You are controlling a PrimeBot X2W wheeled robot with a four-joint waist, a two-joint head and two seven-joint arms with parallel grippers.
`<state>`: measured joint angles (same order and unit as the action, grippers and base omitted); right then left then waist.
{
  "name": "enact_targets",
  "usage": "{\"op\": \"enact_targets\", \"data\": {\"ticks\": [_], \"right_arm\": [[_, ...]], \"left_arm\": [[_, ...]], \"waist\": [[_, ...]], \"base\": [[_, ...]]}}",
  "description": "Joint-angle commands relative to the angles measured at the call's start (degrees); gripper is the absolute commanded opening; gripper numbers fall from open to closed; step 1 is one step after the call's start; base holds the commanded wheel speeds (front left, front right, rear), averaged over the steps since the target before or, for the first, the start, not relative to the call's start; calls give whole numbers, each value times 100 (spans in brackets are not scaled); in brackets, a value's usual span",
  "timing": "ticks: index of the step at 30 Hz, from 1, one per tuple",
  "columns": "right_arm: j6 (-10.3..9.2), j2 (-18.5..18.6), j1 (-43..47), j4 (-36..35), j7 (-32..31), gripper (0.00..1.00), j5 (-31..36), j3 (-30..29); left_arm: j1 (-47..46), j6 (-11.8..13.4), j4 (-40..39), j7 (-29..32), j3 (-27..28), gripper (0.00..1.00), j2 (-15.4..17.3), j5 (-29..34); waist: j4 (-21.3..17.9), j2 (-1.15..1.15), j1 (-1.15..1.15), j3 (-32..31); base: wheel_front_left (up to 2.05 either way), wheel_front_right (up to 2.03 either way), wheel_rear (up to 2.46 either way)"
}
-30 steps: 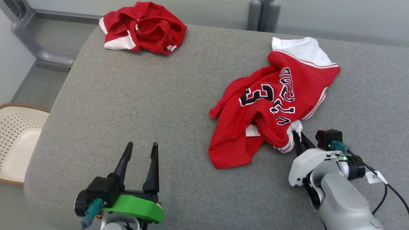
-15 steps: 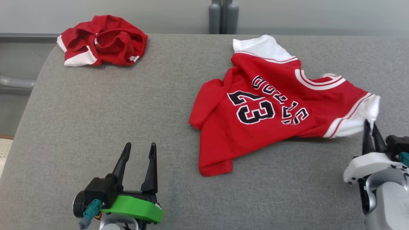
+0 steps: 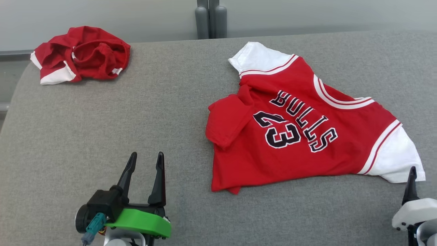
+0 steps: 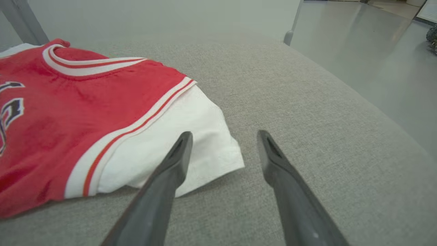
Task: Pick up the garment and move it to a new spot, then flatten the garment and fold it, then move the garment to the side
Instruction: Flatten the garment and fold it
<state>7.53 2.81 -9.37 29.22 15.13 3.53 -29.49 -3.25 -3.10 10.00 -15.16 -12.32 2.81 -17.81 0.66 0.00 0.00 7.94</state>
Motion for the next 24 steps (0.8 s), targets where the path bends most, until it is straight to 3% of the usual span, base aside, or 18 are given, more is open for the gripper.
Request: {"op": "enact_targets", "data": {"ticks": [1,5,9,16,24], "right_arm": [[-9,18,101,-67,3,100,8,-94],[-8,15,197,-299,3,100,130,-360],[-8,12,187,-562,3,100,88,-249],[-8,10,191,-1132,3,100,-345,655],[-8,16,-16,-1695,3,100,-708,1578]], "left_arm": [[37,-23,-13,1,20,100,15,26],[58,-29,-4,1,21,100,15,5],[69,-40,27,1,-5,100,15,-52],[-127,-126,198,2,-299,100,15,-103],[-995,-305,1207,2,-1243,100,18,-151]], "waist": [[-46,0,0,-18],[-94,0,0,-55],[-106,0,0,-105],[-116,0,0,-162],[-269,0,0,-27]], "base": [[0,0,0],[0,0,0],[0,0,0],[0,0,0],[0,0,0]]}}
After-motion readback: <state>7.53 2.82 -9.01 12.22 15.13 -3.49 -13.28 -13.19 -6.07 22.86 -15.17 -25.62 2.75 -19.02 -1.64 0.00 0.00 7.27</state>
